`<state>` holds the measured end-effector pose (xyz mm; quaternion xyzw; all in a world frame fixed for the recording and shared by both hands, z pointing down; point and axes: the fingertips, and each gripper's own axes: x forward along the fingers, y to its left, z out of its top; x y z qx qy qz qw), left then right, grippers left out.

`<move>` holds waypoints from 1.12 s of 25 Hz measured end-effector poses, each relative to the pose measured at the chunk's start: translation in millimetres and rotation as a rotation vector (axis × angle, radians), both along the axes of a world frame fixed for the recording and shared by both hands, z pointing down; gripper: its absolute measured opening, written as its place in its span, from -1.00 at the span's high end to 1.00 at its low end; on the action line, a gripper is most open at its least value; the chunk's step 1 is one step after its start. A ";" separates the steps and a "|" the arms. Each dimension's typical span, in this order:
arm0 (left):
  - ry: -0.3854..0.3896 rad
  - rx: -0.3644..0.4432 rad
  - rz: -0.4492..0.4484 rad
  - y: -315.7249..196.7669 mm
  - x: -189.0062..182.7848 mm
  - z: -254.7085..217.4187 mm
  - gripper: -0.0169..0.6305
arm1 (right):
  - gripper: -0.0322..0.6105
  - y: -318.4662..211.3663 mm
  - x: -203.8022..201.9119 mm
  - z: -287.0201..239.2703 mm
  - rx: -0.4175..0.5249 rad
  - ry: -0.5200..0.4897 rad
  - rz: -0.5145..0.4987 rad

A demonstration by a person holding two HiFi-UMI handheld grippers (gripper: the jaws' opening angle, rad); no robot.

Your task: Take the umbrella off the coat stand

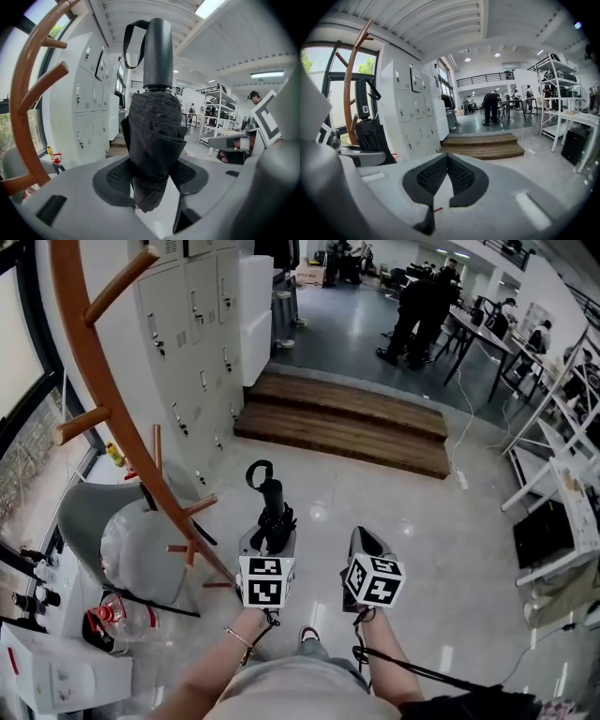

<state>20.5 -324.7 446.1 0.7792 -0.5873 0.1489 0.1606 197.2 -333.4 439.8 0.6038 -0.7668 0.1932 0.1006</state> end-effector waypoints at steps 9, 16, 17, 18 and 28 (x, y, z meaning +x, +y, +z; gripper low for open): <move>0.006 -0.021 0.048 -5.2 9.5 4.4 0.26 | 0.89 17.3 17.9 9.5 -0.026 0.013 0.077; 0.004 -0.018 0.062 -8.8 13.5 6.3 0.26 | 0.89 14.2 19.4 10.5 -0.024 0.023 0.080; 0.003 -0.018 0.061 -9.2 13.2 6.3 0.26 | 0.89 13.8 19.8 10.7 -0.024 0.025 0.080; 0.001 -0.016 0.061 -9.7 13.1 5.9 0.26 | 0.89 13.2 20.2 10.6 -0.023 0.025 0.080; -0.011 -0.012 0.057 -12.3 10.3 3.9 0.26 | 0.89 10.0 20.1 6.8 -0.008 0.038 0.071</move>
